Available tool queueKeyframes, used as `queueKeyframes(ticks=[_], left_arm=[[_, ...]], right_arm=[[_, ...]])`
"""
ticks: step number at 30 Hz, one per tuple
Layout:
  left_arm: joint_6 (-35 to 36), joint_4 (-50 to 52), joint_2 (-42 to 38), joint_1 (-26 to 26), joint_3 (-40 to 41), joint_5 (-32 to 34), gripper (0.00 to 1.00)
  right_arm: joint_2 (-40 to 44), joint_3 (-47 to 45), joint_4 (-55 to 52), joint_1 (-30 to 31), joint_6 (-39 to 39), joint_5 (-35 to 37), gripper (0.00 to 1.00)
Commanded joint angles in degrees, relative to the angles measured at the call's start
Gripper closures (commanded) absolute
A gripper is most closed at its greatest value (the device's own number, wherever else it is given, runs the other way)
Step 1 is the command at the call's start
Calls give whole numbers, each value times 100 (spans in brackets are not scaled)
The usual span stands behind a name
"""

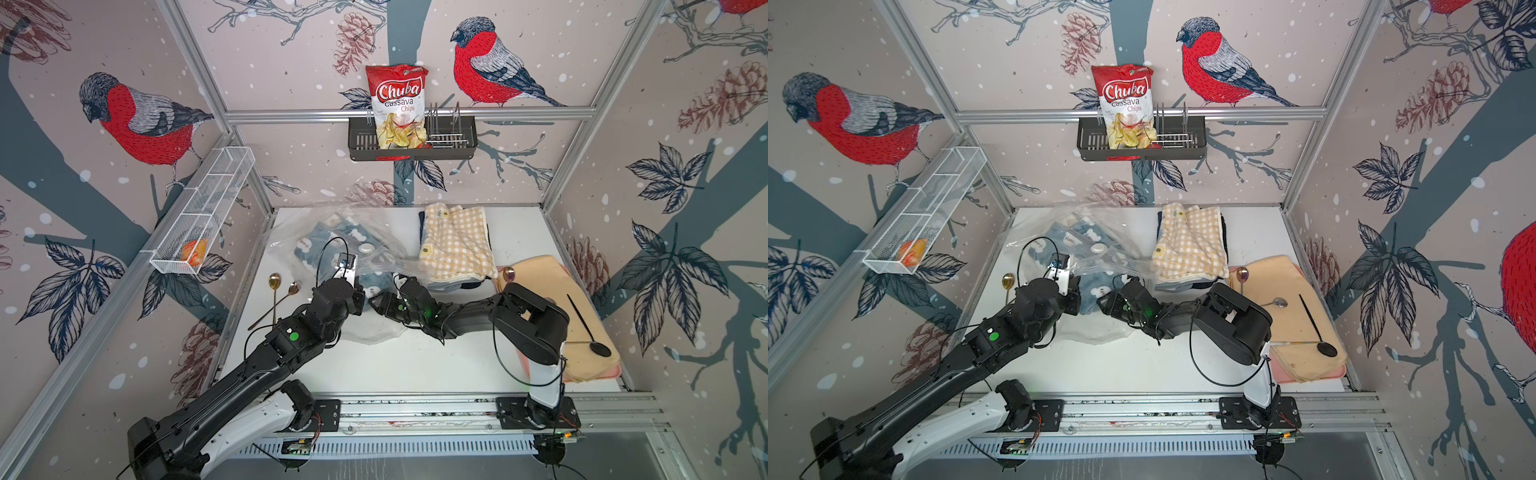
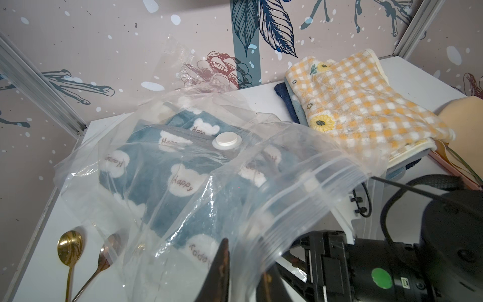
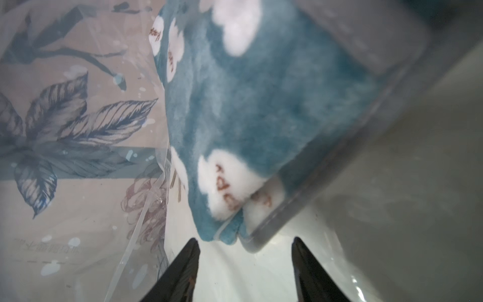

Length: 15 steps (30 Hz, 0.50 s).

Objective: Take the blanket out of the vacuum bag
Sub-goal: Take out the blanket from the vacuum bag.

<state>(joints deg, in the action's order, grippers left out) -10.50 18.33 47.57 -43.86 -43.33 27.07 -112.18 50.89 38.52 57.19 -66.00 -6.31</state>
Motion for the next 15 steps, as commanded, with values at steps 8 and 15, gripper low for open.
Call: queueKeyframes(ticks=[8, 15], left_arm=[[76, -242, 8, -9, -8, -52, 81], [83, -251, 15, -15, -9, -38, 81]], right_arm=[[-405, -301, 1473, -178, -1132, -41, 37], [-889, -40, 2331, -228, -1350, -235, 38]])
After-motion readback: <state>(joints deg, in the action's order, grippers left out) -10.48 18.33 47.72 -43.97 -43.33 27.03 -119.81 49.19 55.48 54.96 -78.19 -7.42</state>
